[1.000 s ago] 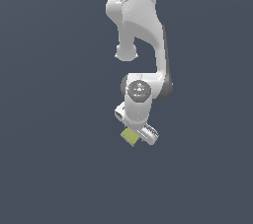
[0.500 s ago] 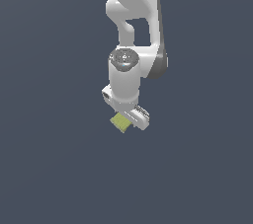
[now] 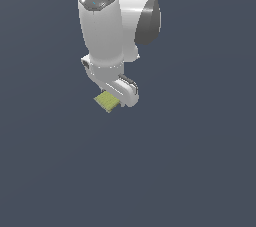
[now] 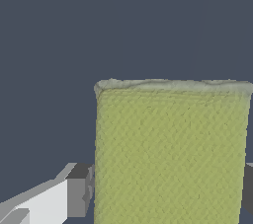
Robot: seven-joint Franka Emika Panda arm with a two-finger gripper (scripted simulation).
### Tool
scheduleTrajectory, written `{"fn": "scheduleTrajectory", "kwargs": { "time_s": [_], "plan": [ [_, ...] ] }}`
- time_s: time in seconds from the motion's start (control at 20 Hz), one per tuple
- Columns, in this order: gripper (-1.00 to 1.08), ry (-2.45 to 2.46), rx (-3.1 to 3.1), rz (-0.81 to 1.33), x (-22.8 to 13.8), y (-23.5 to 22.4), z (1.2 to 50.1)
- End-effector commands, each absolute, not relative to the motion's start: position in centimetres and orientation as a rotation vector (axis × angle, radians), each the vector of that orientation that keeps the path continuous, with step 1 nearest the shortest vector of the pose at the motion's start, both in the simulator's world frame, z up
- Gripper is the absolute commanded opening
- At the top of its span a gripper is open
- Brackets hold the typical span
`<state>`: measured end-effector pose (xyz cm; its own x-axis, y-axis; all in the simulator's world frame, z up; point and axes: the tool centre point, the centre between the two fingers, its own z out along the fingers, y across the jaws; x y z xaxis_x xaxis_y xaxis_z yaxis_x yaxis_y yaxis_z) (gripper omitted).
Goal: Pick up the object and move it to a goal position.
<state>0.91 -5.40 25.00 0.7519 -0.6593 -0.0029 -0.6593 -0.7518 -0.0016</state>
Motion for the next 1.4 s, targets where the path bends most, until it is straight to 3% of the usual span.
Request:
{"fn": "scheduleTrajectory", "kwargs": {
  "time_s": [0.0, 0.7, 1.35],
  "plan": [
    [-1.0, 1.105, -2.937, 0.002, 0.2, -6.6, 27.9],
    [-1.0, 1.106, -2.94, 0.001, -2.7, -12.6, 41.4],
    [-1.0, 1.105, -2.941, 0.0, -3.2, -14.4, 45.2]
  ]
}}
